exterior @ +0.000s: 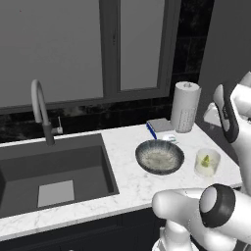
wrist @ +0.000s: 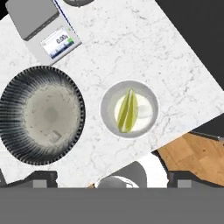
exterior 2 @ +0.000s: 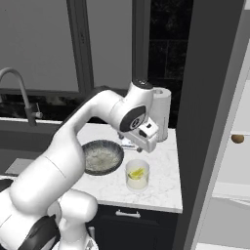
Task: Grab a lemon wedge from the fridge and one ice cube from the ice bowl, and put them in the glass of lemonade.
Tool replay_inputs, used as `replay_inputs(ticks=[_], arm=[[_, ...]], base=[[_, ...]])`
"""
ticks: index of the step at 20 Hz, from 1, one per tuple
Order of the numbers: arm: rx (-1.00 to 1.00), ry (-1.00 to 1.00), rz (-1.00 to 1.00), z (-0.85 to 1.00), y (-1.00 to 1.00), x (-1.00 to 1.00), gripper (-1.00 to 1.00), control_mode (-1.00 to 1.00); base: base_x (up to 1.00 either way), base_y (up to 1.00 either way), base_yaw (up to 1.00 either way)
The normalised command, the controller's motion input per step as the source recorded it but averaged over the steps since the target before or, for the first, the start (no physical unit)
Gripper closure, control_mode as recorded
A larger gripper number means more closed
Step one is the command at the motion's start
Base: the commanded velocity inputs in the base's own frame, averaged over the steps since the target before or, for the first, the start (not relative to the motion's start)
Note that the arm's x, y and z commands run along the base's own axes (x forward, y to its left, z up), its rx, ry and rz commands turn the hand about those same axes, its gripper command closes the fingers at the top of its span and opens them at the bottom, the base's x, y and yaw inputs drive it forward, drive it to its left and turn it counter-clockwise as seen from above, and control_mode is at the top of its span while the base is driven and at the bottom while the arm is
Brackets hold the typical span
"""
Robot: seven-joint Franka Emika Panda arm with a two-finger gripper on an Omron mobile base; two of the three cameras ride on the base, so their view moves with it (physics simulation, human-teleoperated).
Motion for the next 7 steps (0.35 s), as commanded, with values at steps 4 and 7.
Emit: replay_inputs(ticks=[4,7], arm=[[0.00,0.01,0.07,0.61,0.94,0.00,-1.00,-1.00],[0.00,0.00,0.06,0.54,0.98,-0.07,-1.00,-1.00]], base=[[0.00,0.00,0.00],[0.00,0.00,0.00]])
